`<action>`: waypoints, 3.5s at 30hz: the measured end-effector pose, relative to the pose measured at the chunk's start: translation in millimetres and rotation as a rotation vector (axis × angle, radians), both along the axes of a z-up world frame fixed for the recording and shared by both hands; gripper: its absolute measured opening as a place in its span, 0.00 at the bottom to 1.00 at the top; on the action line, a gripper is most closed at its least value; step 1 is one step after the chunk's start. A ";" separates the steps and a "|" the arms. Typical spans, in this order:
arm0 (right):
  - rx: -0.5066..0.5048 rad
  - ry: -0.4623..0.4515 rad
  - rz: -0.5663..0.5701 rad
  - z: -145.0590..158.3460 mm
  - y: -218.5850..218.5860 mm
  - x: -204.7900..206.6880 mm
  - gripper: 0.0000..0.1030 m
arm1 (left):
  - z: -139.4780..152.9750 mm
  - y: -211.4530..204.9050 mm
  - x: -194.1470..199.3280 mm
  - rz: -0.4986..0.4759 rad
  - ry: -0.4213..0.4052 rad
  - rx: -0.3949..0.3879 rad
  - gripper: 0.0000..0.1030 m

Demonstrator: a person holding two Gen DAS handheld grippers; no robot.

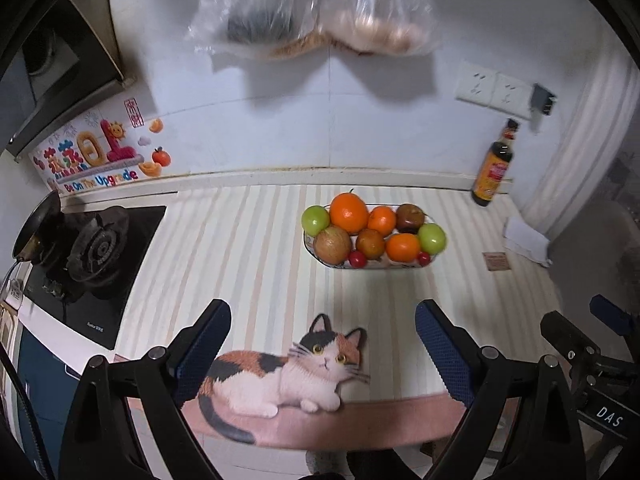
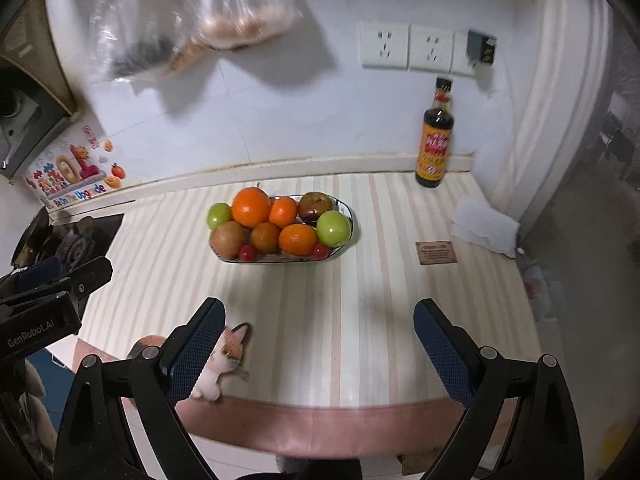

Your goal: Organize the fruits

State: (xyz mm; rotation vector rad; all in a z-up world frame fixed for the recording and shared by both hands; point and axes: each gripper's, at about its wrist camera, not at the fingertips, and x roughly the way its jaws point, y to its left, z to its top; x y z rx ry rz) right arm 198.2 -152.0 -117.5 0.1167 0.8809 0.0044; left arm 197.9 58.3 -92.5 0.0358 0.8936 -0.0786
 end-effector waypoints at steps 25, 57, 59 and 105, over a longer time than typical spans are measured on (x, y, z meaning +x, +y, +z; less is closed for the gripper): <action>0.049 -0.087 0.028 73.2 -3.1 -98.3 0.95 | 47.0 -2.7 -74.5 0.041 -0.093 -0.032 0.92; -0.040 0.038 0.043 9.4 7.2 75.5 0.96 | -11.1 -10.8 62.5 0.083 0.073 0.032 0.99; -0.041 0.044 0.043 7.1 7.3 77.5 0.96 | -11.2 -11.3 63.9 0.086 0.068 0.036 0.99; -0.051 0.046 0.054 8.4 -2.0 79.9 0.99 | -6.0 -13.5 62.7 0.111 0.053 0.044 0.99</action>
